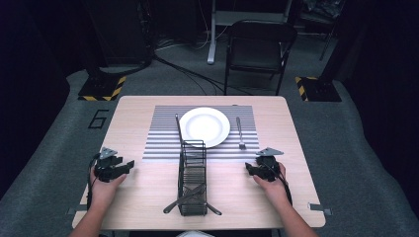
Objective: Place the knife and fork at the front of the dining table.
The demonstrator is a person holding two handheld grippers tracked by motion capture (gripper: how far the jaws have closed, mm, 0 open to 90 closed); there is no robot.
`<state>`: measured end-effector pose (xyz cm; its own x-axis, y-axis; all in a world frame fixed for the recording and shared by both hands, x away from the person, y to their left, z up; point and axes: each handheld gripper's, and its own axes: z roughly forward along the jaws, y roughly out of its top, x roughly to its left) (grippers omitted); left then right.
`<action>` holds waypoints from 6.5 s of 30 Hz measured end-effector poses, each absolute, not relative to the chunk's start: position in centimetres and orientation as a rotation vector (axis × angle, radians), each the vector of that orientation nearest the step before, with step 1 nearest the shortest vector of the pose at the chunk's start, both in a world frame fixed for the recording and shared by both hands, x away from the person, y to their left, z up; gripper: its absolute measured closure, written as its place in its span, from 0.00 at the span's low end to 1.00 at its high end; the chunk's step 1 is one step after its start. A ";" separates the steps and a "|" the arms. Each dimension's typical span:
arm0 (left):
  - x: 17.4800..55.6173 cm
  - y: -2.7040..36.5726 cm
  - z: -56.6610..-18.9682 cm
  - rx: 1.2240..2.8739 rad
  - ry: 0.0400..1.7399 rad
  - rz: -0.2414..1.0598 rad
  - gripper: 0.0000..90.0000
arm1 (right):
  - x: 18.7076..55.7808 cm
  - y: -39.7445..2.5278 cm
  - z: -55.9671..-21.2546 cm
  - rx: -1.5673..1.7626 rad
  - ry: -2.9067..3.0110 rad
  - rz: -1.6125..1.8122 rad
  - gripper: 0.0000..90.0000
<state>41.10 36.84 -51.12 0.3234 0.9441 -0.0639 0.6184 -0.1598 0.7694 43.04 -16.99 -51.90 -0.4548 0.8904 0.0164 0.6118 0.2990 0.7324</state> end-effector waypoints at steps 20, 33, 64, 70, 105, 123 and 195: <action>41.4 31.1 -43.9 1.952 1.162 0.511 0.51 | 42.7 -17.0 -52.6 1.302 2.144 1.000 0.46; 41.6 28.3 -40.6 1.952 1.074 0.462 0.53 | 42.5 -16.9 -52.6 1.322 2.135 1.002 0.46; 43.3 22.1 -39.2 1.970 0.950 0.352 0.57 | 42.6 -16.9 -52.6 1.316 2.135 1.000 0.45; 43.7 21.1 -39.3 1.966 0.951 0.349 0.59 | 42.6 -16.9 -52.6 1.314 2.137 1.001 0.45; 42.6 20.0 -39.1 2.037 0.881 0.428 0.87 | 42.6 -17.0 -52.6 1.307 2.148 1.005 0.45; 42.4 19.8 -37.9 2.051 0.856 0.389 0.90 | 42.6 -17.0 -52.6 1.306 2.149 1.004 0.45; 42.5 27.6 -30.1 1.967 0.984 0.410 0.91 | 42.6 -17.0 -52.6 1.306 2.148 1.003 0.45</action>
